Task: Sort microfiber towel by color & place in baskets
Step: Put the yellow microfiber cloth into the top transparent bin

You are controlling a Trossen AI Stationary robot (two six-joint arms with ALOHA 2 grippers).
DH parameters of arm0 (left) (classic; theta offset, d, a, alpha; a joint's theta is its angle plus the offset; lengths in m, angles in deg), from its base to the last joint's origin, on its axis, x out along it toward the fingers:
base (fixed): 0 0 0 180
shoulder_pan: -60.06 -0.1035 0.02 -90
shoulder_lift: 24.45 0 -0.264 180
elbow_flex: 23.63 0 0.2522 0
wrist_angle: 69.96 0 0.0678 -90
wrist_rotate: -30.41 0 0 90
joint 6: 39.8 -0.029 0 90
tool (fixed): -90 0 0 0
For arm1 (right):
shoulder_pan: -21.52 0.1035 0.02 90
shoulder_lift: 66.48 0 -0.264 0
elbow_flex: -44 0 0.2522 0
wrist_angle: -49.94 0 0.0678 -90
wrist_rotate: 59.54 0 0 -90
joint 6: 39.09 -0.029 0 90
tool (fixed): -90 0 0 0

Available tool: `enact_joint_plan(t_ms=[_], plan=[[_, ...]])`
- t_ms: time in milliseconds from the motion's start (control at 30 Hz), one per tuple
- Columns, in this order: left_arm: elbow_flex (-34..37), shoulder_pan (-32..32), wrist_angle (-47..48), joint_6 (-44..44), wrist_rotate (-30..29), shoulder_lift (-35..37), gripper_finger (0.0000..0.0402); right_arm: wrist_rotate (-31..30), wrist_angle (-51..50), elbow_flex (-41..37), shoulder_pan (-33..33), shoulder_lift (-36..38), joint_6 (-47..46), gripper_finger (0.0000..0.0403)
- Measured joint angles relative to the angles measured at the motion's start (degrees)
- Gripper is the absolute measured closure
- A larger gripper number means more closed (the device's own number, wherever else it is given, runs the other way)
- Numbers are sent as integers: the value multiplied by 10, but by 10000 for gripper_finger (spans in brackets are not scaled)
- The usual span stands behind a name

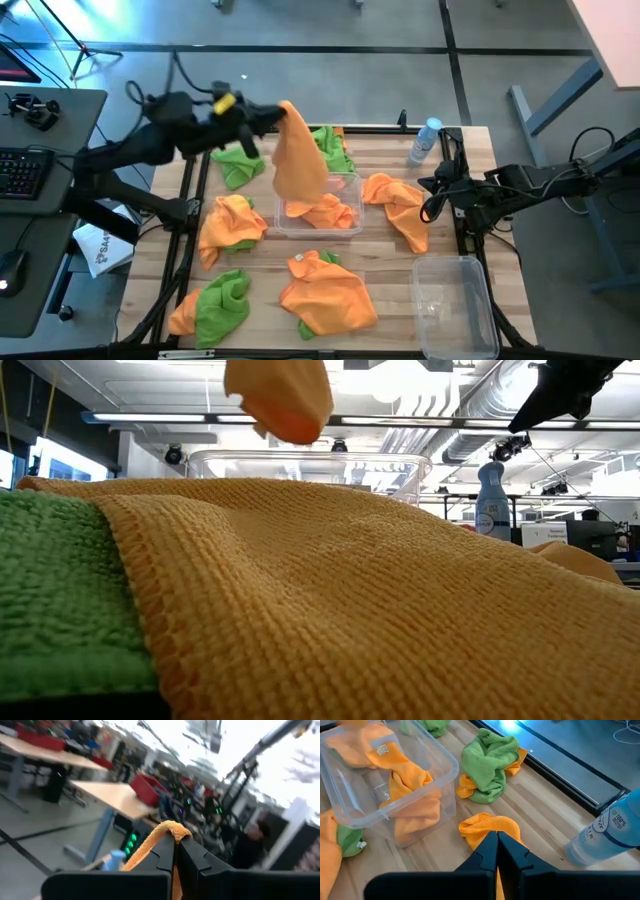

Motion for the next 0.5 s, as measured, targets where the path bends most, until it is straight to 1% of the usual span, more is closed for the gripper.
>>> enact_joint_plan(t_ms=[167,500], plan=[[0,28,25,-10,4,-30,401,0,0,0,0,0,-8,403],[1,56,81,4,3,-61,401,-1,-1,0,0,-7,-17,403]])
